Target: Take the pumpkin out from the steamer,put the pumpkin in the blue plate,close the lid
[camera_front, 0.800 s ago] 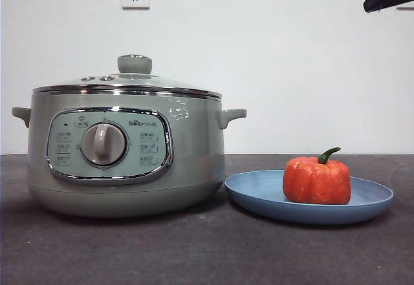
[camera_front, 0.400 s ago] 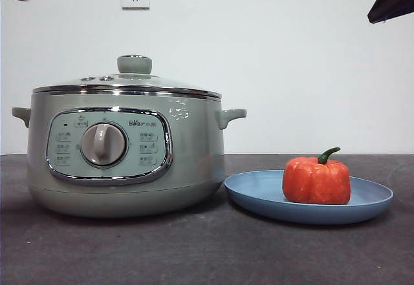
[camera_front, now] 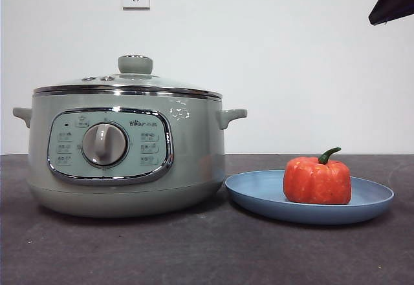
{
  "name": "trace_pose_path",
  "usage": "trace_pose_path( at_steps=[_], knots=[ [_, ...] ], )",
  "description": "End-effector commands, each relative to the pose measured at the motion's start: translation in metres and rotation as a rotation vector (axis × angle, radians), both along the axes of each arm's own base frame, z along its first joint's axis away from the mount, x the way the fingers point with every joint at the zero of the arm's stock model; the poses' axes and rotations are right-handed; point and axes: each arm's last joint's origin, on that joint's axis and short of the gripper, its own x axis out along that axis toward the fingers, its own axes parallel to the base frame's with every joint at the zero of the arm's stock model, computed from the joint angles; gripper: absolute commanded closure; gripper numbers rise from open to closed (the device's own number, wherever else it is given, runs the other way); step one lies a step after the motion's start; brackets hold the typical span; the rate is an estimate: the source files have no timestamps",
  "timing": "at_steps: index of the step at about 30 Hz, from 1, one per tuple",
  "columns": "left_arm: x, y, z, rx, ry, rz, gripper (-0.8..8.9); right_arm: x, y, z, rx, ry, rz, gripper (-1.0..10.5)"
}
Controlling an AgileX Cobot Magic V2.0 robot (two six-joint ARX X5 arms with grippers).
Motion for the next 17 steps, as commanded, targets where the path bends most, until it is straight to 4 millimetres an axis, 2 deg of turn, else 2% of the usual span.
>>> trace_pose_path(
  at_steps=[1,5,9,13,17],
  knots=[
    [0.004,0.003,-0.028,-0.004,0.01,0.043,8.17,0.0,0.0,-0.001,0.006,0.002,-0.006,9.5],
    [0.009,0.006,-0.059,-0.03,0.041,0.086,8.17,0.0,0.0,-0.001,0.006,0.002,-0.006,9.5],
    [0.011,0.008,-0.079,-0.057,0.076,0.109,8.17,0.0,0.0,-0.001,0.006,0.002,-0.006,9.5],
    [0.011,0.009,-0.091,-0.083,0.097,0.123,8.17,0.0,0.0,-0.001,0.006,0.002,-0.006,9.5],
    [0.011,0.008,-0.091,-0.114,0.103,0.078,8.17,0.0,0.0,-0.001,0.006,0.002,-0.006,9.5]
  ],
)
